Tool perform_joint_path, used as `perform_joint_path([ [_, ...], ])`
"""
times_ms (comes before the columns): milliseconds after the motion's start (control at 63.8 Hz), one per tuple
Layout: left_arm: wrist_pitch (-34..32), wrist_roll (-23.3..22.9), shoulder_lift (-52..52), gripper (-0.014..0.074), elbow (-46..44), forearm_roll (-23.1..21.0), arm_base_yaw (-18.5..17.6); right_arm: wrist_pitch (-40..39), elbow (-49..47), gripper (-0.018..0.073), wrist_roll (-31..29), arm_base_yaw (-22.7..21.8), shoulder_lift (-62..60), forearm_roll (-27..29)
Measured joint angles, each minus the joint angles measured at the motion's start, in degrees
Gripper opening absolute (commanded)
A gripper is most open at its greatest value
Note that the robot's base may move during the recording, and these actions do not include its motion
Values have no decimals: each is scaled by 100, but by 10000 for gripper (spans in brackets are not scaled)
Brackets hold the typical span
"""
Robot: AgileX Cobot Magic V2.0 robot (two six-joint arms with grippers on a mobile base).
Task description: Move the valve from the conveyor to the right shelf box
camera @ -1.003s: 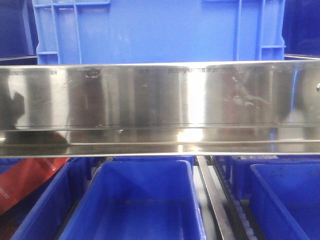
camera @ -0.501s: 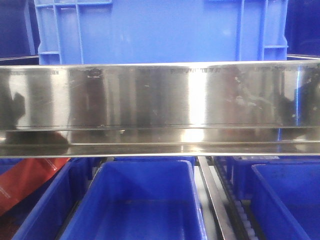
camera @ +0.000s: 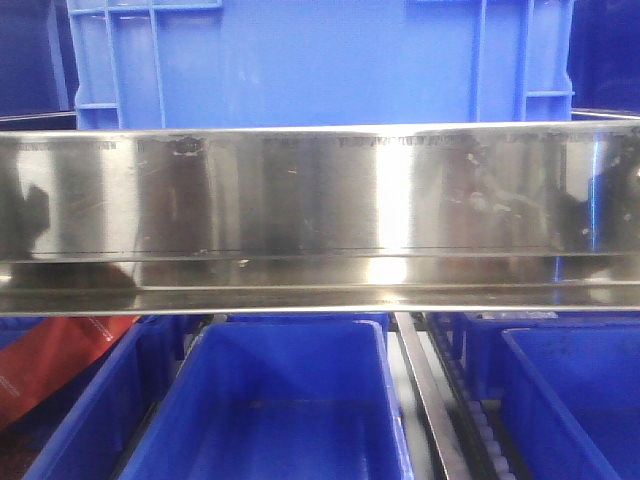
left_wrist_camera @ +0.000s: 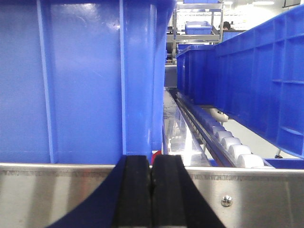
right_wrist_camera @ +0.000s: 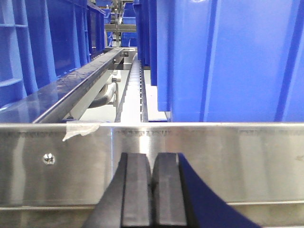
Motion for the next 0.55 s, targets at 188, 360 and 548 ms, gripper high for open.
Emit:
perform_joint_path([
  [188, 0, 0, 0, -111, 0, 0, 0, -10, 0, -162, 0, 0, 0, 0],
  [360, 0, 0, 0, -111, 0, 0, 0, -10, 0, -162, 0, 0, 0, 0],
  [548, 0, 0, 0, -111, 0, 0, 0, -10, 0, -162, 0, 0, 0, 0],
])
